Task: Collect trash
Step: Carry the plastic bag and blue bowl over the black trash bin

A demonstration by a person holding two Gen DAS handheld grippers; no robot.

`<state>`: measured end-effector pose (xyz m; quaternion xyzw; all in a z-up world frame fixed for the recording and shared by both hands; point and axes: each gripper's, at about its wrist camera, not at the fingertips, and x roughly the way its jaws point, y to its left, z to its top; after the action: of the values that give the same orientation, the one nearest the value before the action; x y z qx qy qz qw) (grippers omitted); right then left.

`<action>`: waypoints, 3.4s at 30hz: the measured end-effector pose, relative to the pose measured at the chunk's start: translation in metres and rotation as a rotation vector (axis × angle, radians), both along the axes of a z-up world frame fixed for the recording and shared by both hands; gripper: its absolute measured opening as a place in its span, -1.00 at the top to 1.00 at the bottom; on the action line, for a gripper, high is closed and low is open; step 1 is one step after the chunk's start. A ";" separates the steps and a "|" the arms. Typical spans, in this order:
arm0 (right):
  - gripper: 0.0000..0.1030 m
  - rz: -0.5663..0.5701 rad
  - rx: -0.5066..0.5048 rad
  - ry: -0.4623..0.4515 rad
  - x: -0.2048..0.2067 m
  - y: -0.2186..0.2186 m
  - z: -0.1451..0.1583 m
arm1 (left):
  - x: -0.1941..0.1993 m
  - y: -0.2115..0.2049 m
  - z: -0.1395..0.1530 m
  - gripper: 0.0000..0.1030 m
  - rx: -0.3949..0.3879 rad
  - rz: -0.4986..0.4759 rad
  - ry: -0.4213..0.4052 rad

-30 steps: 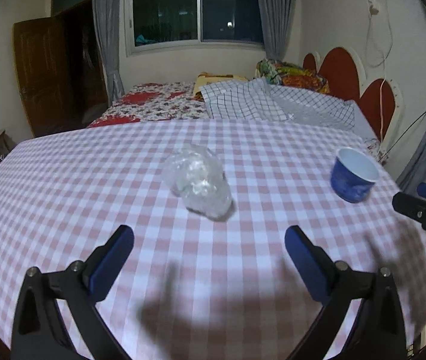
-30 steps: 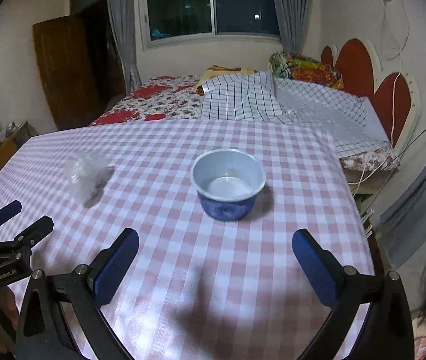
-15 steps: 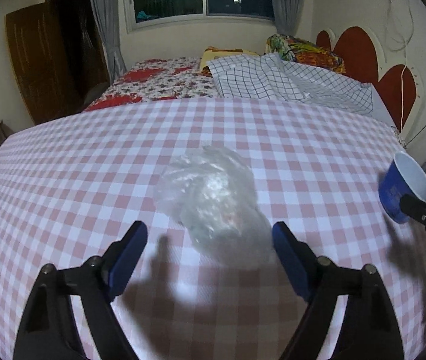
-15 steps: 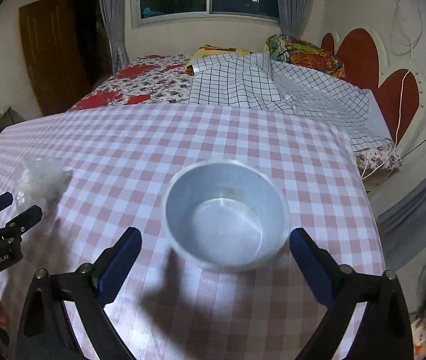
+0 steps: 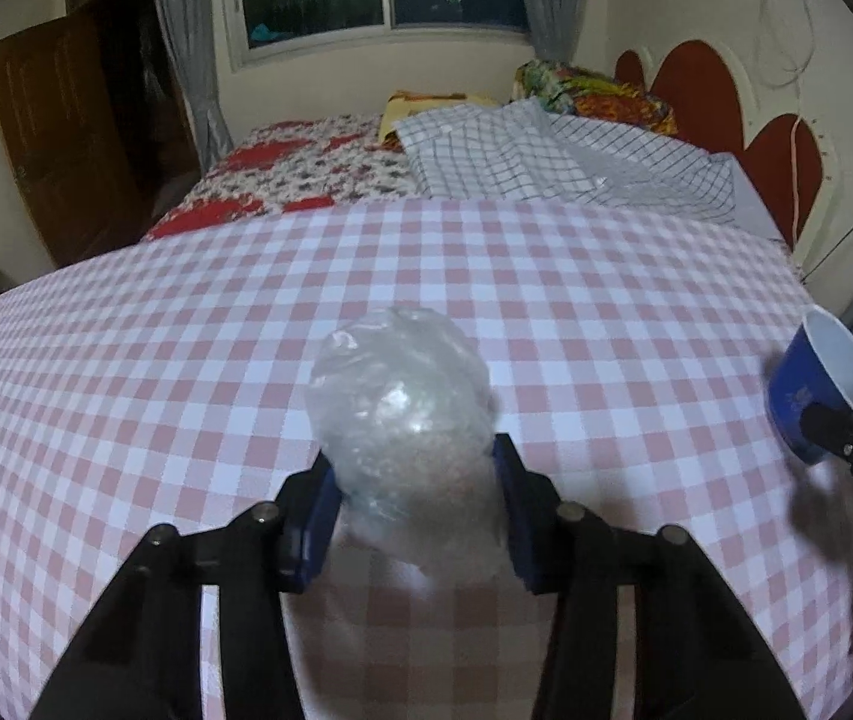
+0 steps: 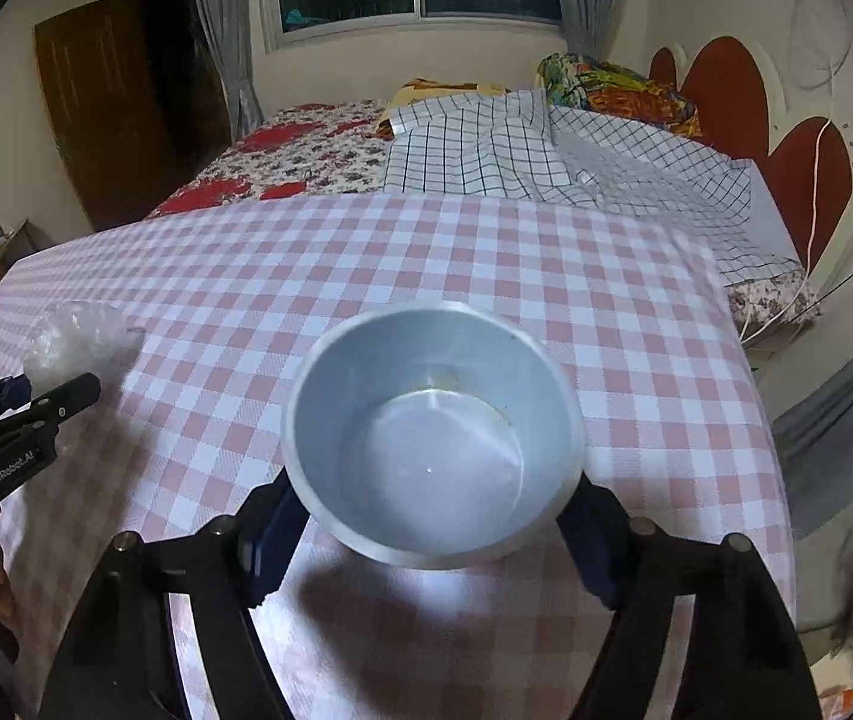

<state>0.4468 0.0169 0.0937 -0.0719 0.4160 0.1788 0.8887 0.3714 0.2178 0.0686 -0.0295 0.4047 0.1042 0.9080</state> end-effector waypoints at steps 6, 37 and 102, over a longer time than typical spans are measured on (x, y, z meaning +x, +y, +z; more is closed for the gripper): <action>-0.49 0.006 0.002 -0.034 -0.021 -0.012 0.009 | -0.031 -0.025 0.006 0.06 0.026 -0.054 -0.032; -0.49 -0.088 0.034 -0.206 -0.223 -0.165 0.063 | -0.175 -0.190 0.041 0.06 0.047 -0.360 -0.176; -0.50 -0.601 0.024 0.149 -0.328 -0.533 -0.189 | -0.202 -0.533 -0.168 0.06 -0.022 -0.887 0.187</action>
<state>0.1187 -0.5165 -0.0955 0.0782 0.4805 -0.0821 0.8696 0.1693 -0.3156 -0.0998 0.1468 0.4597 -0.2969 0.8240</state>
